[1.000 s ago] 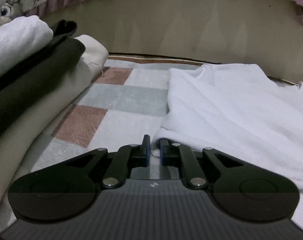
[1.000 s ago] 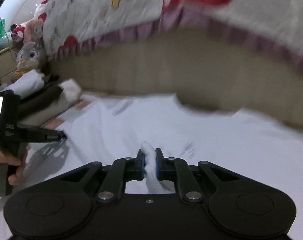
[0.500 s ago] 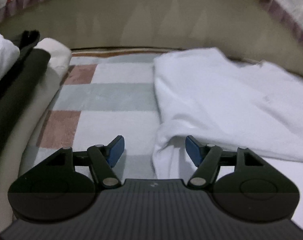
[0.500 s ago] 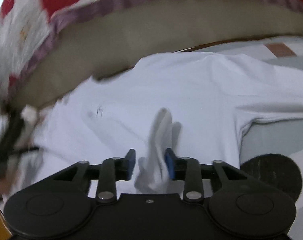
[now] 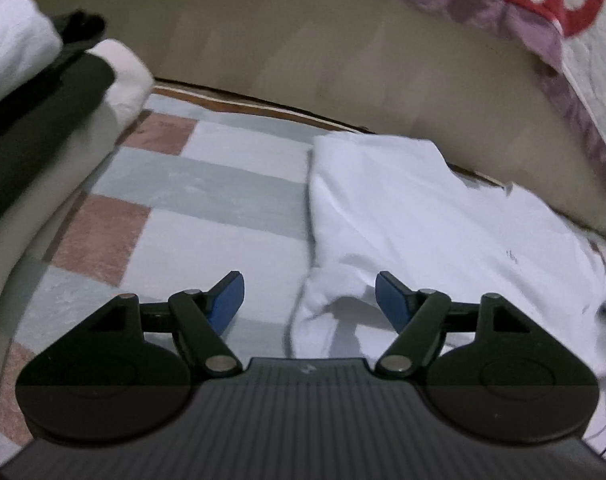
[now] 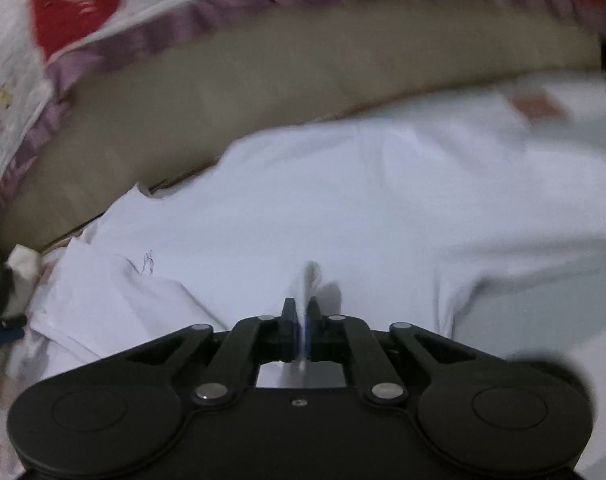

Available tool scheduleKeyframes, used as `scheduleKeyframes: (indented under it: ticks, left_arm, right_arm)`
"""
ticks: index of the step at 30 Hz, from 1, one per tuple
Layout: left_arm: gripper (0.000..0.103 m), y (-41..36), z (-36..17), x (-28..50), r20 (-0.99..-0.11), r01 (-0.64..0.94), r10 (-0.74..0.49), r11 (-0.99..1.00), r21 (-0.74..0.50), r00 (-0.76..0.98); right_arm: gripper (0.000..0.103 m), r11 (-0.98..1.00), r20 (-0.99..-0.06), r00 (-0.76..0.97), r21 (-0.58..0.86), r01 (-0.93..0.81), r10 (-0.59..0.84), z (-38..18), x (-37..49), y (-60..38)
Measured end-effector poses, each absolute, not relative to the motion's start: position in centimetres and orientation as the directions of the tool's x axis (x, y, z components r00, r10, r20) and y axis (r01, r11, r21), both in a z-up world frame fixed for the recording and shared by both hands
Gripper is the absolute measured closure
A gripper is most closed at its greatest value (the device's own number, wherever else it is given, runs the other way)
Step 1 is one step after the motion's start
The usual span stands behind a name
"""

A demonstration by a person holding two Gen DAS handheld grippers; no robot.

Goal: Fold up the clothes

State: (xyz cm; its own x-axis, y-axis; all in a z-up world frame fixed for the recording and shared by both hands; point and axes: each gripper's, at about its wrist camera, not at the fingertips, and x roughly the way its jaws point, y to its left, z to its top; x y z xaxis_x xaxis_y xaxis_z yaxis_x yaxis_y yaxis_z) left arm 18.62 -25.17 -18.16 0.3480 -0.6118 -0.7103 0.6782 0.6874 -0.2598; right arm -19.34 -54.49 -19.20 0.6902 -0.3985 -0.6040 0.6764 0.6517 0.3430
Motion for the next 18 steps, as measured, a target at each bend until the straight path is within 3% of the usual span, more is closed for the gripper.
scheduleKeyframes:
  ticks: [2, 4, 7, 10, 14, 15, 18]
  left_arm:
    - [0.05, -25.9, -18.7, 18.4, -0.76, 0.687, -0.559, 0.695, -0.213, 0.331]
    - [0.059, -26.4, -19.3, 18.2, -0.792, 0.689, -0.517, 0.703, -0.176, 0.326]
    - [0.066, -27.0, -19.3, 17.3, -0.8, 0.71, -0.479, 0.698, -0.097, 0.362]
    - [0.07, -27.6, -19.3, 16.9, -0.81, 0.716, -0.437, 0.698, -0.032, 0.39]
    - [0.07, -27.6, -19.1, 16.9, -0.818, 0.708, -0.419, 0.706, -0.02, 0.394]
    - [0.069, -27.5, -19.1, 17.0, -0.817, 0.706, -0.424, 0.707, -0.029, 0.391]
    - [0.068, -26.9, -18.6, 17.3, -0.794, 0.707, -0.483, 0.7, -0.098, 0.369]
  right_arm:
    - [0.097, 0.67, -0.515, 0.745, 0.376, 0.64, -0.423, -16.7, -20.0, -53.8]
    - [0.097, 0.673, -0.485, 0.773, 0.412, 0.614, -0.408, -15.6, -20.3, -53.5]
    - [0.097, 0.639, -0.613, 0.613, 0.219, 0.738, -0.499, -16.7, -19.8, -53.2]
    - [0.098, 0.499, -0.753, 0.5, 0.265, 0.825, -0.427, -19.4, -20.5, -54.8]
    - [0.096, 0.489, -0.821, 0.452, 0.252, 0.835, -0.349, -20.4, -20.5, -55.6]
    - [0.092, 0.513, -0.829, 0.449, 0.241, 0.824, -0.334, -20.1, -20.2, -55.8]
    - [0.064, 0.556, -0.823, 0.498, 0.287, 0.78, -0.275, -19.6, -20.0, -56.7]
